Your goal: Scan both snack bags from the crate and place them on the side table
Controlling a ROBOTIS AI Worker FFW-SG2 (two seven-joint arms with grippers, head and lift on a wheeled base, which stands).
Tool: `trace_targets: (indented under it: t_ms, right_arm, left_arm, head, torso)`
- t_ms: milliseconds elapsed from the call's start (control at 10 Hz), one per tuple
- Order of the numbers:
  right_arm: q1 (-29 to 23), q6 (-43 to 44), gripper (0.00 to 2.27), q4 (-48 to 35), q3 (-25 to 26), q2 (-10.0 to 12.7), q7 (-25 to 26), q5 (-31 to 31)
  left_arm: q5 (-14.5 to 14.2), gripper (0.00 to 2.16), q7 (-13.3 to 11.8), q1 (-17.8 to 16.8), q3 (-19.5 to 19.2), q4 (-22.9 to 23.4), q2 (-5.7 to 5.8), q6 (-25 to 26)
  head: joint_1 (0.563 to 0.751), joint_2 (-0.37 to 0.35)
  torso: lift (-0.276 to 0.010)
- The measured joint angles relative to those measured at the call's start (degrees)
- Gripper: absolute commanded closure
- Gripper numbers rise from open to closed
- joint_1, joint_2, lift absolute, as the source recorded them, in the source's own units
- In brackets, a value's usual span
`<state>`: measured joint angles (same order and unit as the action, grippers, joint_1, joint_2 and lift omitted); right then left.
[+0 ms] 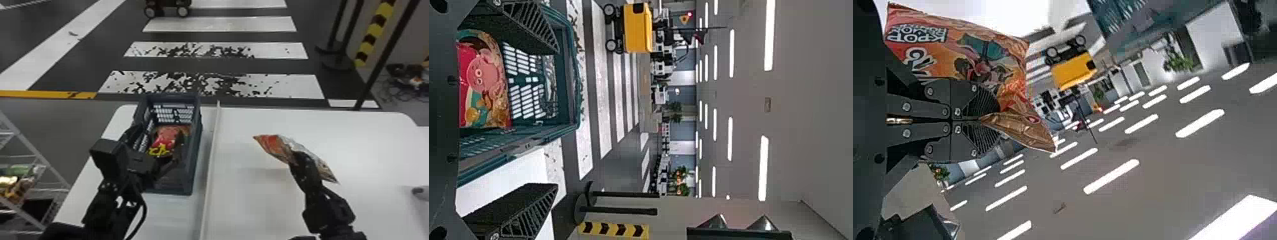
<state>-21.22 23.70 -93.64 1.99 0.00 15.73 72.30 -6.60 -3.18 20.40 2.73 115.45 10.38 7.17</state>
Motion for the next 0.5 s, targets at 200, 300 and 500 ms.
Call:
trace_targets:
  t_ms: [200, 300, 500]
  right_arm:
    - [1.7, -6.8, 2.24, 4.5, 0.3, 0.0, -0.1, 8.9]
    - [1.3, -7.5, 2.04, 4.6, 0.2, 0.0, -2.6, 9.8]
    - [-1.9, -6.1, 0.06, -1.2, -0.4, 0.0, -14.2, 2.2]
  left_arm:
    - [-1.0, 0.04, -0.3, -0.1, -0.1, -0.1, -0.01, 0.0]
    - [-1.2, 0.04, -0.3, -0.1, -0.1, -0.2, -0.01, 0.0]
    - [-1.2, 0.04, -0.3, 0.0, -0.2, -0.2, -0.09, 0.0]
  head:
    - [0.695, 0.042]
    - [0.695, 0.039]
    - [0.695, 0.055]
  torso:
    - [-0.098]
    - [-0.098]
    - [-0.098]
